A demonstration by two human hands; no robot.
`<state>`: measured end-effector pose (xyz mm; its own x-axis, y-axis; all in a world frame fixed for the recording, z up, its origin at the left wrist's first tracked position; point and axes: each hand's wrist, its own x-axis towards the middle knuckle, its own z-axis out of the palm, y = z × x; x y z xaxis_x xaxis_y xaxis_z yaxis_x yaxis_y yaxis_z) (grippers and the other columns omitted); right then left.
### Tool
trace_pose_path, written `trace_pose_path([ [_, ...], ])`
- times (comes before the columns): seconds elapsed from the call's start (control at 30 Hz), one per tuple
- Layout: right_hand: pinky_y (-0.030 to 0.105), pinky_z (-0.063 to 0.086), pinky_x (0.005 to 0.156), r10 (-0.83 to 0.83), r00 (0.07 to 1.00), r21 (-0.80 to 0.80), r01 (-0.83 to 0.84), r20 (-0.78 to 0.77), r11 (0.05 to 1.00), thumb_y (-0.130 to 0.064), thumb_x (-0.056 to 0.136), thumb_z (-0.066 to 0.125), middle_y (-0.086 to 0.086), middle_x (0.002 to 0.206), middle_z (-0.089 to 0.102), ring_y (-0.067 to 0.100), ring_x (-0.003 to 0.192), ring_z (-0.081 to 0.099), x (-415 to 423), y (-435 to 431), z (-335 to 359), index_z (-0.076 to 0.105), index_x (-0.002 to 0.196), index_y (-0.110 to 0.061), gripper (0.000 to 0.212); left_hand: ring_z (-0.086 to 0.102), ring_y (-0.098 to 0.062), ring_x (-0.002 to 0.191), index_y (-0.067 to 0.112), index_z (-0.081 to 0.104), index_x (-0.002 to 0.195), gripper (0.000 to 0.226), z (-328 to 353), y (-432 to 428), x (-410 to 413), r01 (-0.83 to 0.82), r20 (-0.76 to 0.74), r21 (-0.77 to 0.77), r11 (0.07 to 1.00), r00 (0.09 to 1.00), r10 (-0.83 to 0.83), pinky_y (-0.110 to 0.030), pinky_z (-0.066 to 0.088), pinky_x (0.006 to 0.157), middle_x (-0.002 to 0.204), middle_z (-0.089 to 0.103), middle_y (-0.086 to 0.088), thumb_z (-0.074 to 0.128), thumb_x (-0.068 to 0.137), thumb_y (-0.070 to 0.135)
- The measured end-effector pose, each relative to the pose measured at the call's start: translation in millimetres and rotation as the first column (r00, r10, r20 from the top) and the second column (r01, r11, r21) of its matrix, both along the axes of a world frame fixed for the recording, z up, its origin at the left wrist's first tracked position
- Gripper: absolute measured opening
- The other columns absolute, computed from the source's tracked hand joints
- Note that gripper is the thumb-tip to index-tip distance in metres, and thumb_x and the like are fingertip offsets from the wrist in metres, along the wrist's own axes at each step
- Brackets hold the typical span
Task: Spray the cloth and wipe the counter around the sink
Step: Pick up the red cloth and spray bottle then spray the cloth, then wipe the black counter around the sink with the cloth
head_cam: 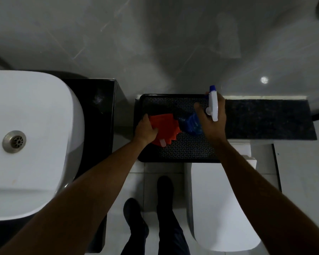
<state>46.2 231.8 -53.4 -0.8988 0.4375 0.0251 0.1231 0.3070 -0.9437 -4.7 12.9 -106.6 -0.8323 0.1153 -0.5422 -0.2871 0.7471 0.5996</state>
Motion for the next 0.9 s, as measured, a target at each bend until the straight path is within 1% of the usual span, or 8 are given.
trace_pose_path([
  [0.1, 0.051, 0.04, 0.112, -0.054, 0.997, 0.125, 0.061, -0.059, 0.99, -0.038, 0.083, 0.076, 0.016, 0.145, 0.04, 0.032, 0.135, 0.043, 34, 4, -16, 0.029, 0.148, -0.005, 0.087, 0.062, -0.036, 0.109, 0.003, 0.051, 0.127, 0.043, -1, 1, -3, -0.189, 0.136, 0.083, 0.978, 0.975, 0.177, -0.046, 0.053, 0.095, 0.119, 0.063, -0.02, 0.063, 0.087, 0.01],
  [0.23, 0.057, 0.049, 0.083, -0.232, 0.972, 0.163, 0.235, -0.037, 0.958, -0.054, 0.094, 0.055, 0.014, 0.112, 0.051, 0.031, 0.1, 0.054, 109, -25, -36, 0.046, 0.125, -0.013, 0.052, 0.065, -0.031, 0.096, 0.001, 0.062, 0.113, 0.027, 5, 2, -3, -0.317, 0.291, 0.227, 0.921, 0.924, 0.246, -0.039, 0.055, 0.083, 0.11, 0.067, -0.021, 0.06, 0.086, 0.005],
  [0.4, 0.051, 0.051, 0.078, 0.228, 0.973, 0.23, -0.229, 0.032, 0.946, -0.033, 0.096, 0.059, -0.007, 0.107, 0.056, 0.02, 0.096, 0.057, 114, -80, -41, 0.058, 0.11, -0.018, 0.02, 0.061, -0.02, 0.083, 0.018, 0.055, 0.108, 0.02, 23, 0, -1, -0.335, 0.336, 0.377, 0.864, 0.918, 0.21, -0.031, 0.051, 0.069, 0.1, 0.062, -0.008, 0.057, 0.089, 0.01],
  [0.53, 0.045, 0.045, 0.105, 0.046, 0.957, -0.31, 0.047, 0.287, 0.95, -0.044, 0.088, 0.068, 0.007, 0.143, 0.048, 0.026, 0.128, 0.051, 46, -92, -28, 0.041, 0.143, -0.016, 0.068, 0.059, -0.019, 0.074, 0.021, 0.061, 0.084, 0.015, 54, -12, -14, -0.499, 0.37, 0.471, 0.728, 0.86, 0.35, -0.029, 0.048, 0.064, 0.082, 0.063, -0.004, 0.053, 0.086, 0.007],
  [0.67, 0.045, 0.048, 0.104, 0.303, 0.924, -0.888, 0.076, 0.234, 0.454, -0.055, 0.087, 0.063, 0.012, 0.142, 0.059, 0.027, 0.125, 0.06, 0, -103, 1, 0.048, 0.145, -0.018, 0.07, 0.058, -0.025, 0.086, 0.012, 0.063, 0.099, 0.027, 94, -35, -27, -0.55, 0.451, 0.529, 0.647, 0.827, 0.335, -0.033, 0.047, 0.072, 0.095, 0.061, -0.013, 0.053, 0.073, 0.015],
  [0.77, 0.042, 0.057, 0.09, 0.299, 0.933, -0.921, 0.073, 0.198, 0.382, -0.026, 0.088, 0.064, 0.011, 0.128, 0.068, 0.03, 0.113, 0.066, -25, -119, 24, 0.061, 0.13, -0.015, 0.044, 0.058, -0.018, 0.069, 0.015, 0.063, 0.086, 0.013, 123, -51, -31, -0.39, 0.281, 0.526, 0.755, 0.918, 0.279, -0.028, 0.043, 0.063, 0.078, 0.061, -0.005, 0.055, 0.076, 0.013],
  [0.83, 0.036, 0.059, 0.077, 0.174, 0.968, -0.871, 0.074, 0.179, 0.485, -0.005, 0.085, 0.061, 0.004, 0.106, 0.074, 0.024, 0.097, 0.069, -43, -129, 35, 0.069, 0.109, -0.018, 0.028, 0.063, -0.02, 0.078, 0.016, 0.068, 0.096, 0.018, 142, -63, -40, -0.125, -0.043, 0.397, 0.909, 0.987, 0.154, -0.03, 0.049, 0.07, 0.086, 0.067, -0.006, 0.054, 0.087, 0.008],
  [0.9, 0.032, 0.058, 0.072, 0.122, 0.99, -0.756, -0.029, 0.067, 0.653, -0.001, 0.084, 0.063, 0.0, 0.093, 0.074, 0.016, 0.087, 0.068, -62, -142, 47, 0.072, 0.099, -0.017, 0.023, 0.064, -0.026, 0.107, 0.009, 0.065, 0.124, 0.037, 162, -84, -51, 0.086, -0.421, 0.13, 0.988, 0.907, -0.024, -0.033, 0.049, 0.097, 0.117, 0.069, -0.013, 0.054, 0.089, 0.008],
])
